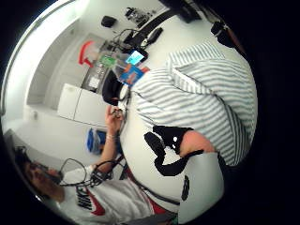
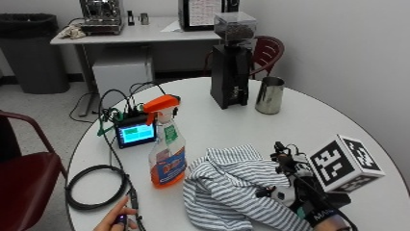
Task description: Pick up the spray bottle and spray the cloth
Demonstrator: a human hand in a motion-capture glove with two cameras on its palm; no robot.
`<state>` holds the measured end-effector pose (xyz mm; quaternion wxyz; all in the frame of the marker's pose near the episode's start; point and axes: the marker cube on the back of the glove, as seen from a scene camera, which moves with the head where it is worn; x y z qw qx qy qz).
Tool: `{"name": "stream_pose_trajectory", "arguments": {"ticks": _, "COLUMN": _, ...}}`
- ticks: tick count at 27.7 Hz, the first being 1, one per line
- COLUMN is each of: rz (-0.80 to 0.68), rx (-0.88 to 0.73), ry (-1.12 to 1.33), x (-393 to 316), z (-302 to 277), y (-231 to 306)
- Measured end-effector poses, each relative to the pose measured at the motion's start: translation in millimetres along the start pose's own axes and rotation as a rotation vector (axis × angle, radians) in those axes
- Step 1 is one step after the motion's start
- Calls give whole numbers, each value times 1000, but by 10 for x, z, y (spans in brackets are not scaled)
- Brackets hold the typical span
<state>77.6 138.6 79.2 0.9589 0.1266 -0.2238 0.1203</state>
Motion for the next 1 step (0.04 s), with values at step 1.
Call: {"name": "stream_pose_trajectory", "arguments": {"ticks": 1, "rz": 4, "rx": 3, "ry": 7, "x": 28, "z": 7, "y": 29}}
